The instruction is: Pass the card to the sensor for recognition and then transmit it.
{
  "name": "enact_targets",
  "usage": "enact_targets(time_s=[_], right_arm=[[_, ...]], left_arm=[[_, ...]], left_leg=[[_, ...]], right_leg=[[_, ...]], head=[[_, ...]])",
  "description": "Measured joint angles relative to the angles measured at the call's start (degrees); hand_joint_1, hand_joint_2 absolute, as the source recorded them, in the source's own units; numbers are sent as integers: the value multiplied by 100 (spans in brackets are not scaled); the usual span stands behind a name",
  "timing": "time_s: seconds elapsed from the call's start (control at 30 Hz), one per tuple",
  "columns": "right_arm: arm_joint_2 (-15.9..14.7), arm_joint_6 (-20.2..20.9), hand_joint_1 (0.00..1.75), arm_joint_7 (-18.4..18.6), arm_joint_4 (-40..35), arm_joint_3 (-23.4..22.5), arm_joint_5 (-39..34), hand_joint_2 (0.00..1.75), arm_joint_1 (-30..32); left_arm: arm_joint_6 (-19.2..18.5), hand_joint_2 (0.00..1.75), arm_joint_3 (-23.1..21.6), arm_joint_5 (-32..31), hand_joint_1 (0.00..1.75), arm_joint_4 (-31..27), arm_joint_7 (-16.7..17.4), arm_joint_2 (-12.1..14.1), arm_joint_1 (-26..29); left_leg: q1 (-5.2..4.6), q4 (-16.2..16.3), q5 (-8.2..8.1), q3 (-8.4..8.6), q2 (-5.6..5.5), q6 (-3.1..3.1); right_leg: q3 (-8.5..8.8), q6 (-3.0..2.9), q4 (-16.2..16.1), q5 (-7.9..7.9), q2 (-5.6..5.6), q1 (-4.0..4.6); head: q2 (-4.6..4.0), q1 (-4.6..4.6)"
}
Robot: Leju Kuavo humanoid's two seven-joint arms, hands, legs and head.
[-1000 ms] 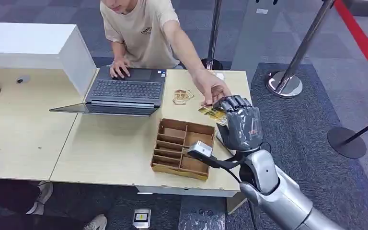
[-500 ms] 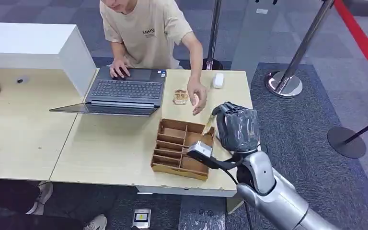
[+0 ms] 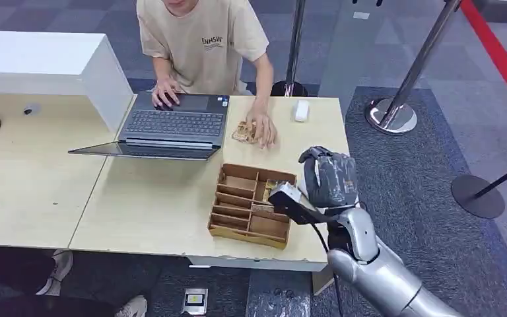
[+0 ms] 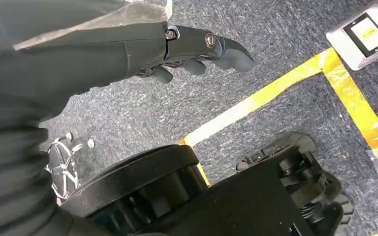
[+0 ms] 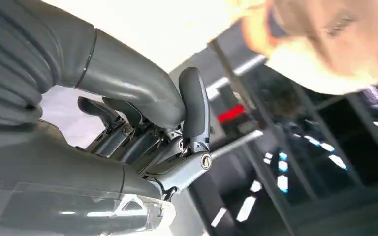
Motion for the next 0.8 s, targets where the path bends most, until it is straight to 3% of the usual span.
enact_targets(time_s=[0.03,0.07,0.1,0.37,0.8], right_arm=[[-37,13,175,-11,98,-33,-83,175,-15],[-59,15,133,-35,174,-78,-144,175,-19],[-83,19,0,-42,231,-116,-194,175,-24],[-63,-74,0,-334,291,-371,-1370,175,47],[-4,28,0,-367,-191,-581,-1560,175,139]], left_arm=[[0,175,0,4,0,0,0,0,0],[-2,175,0,4,0,0,0,0,1],[-4,175,0,6,0,0,0,0,2],[-9,175,0,44,0,0,9,0,0],[15,175,0,39,0,0,7,-7,-1]], left_leg=[[0,0,0,0,0,0],[0,0,0,-1,0,0],[0,0,0,-1,0,0],[0,0,-2,-1,0,2],[-1,0,-2,-1,1,2]], right_leg=[[0,0,0,0,0,0],[0,0,0,0,0,0],[0,0,0,0,0,0],[-2,0,1,-1,0,0],[-2,1,1,-1,1,-1]], head=[[0,0],[0,2],[0,0],[0,0],[0,0]])
